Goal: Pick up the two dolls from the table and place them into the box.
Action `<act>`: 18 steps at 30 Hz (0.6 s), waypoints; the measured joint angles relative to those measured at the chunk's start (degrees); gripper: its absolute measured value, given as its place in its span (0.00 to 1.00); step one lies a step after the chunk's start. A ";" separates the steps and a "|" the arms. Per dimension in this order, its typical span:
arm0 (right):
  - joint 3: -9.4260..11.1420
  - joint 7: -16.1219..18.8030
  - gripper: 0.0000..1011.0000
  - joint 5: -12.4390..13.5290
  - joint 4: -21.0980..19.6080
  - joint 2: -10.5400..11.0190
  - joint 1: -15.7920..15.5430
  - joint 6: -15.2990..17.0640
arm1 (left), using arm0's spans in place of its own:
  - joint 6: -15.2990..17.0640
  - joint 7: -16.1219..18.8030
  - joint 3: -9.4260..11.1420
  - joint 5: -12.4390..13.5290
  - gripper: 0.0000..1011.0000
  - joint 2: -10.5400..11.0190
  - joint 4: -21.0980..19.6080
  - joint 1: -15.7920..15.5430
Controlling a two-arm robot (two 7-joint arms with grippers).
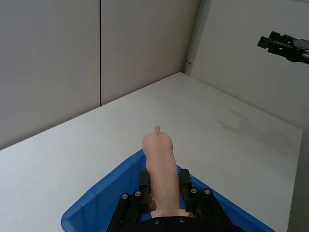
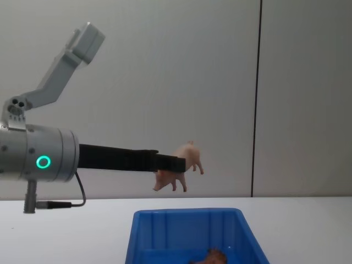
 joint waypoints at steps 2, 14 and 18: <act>0.00 0.00 0.99 0.00 0.00 0.00 0.00 0.00 | 0.00 -0.54 0.14 0.02 0.39 -0.08 0.17 -0.16; 0.00 0.00 0.99 0.00 0.00 0.00 0.00 0.00 | 0.13 -2.10 0.56 0.09 0.74 -0.31 0.72 -0.67; 0.00 0.00 0.99 0.00 0.00 0.00 0.00 0.00 | 0.06 -2.13 0.59 0.07 0.85 -0.32 0.74 -0.70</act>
